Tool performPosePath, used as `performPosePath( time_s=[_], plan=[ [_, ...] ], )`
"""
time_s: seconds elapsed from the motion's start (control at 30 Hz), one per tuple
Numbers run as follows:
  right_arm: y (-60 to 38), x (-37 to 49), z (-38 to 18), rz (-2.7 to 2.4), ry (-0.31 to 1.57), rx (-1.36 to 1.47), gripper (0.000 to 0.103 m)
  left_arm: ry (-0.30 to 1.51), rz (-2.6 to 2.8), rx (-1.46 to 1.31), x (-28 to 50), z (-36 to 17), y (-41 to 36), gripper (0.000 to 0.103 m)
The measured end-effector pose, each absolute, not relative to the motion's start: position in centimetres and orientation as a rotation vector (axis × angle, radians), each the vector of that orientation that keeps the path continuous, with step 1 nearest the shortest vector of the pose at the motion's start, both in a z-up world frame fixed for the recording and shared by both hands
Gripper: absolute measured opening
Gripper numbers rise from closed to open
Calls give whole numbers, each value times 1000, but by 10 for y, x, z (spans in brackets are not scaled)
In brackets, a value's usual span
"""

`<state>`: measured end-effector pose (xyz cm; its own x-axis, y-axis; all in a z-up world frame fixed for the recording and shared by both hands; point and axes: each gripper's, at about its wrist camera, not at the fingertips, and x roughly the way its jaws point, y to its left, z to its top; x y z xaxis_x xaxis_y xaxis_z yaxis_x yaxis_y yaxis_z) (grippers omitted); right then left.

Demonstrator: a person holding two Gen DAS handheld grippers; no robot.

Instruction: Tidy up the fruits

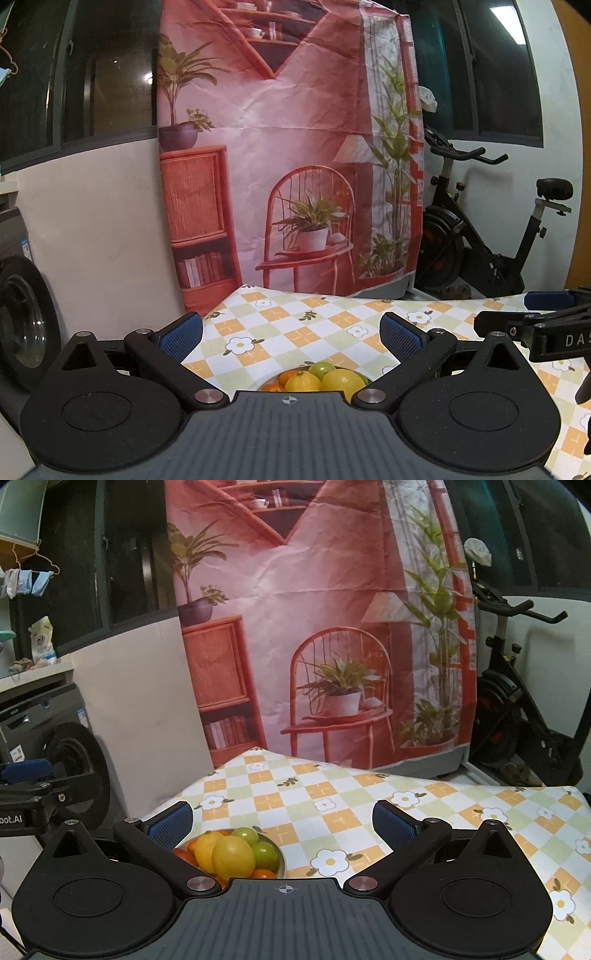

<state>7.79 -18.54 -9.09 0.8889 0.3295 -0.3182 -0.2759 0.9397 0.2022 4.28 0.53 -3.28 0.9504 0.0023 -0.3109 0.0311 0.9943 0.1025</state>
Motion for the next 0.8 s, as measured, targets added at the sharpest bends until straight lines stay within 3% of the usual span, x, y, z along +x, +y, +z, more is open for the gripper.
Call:
performPosePath(
  time_s=[0.8],
  plan=[
    [-191, 77, -96, 296, 381, 136, 103, 382, -31, 72, 49, -35, 6, 103]
  ],
)
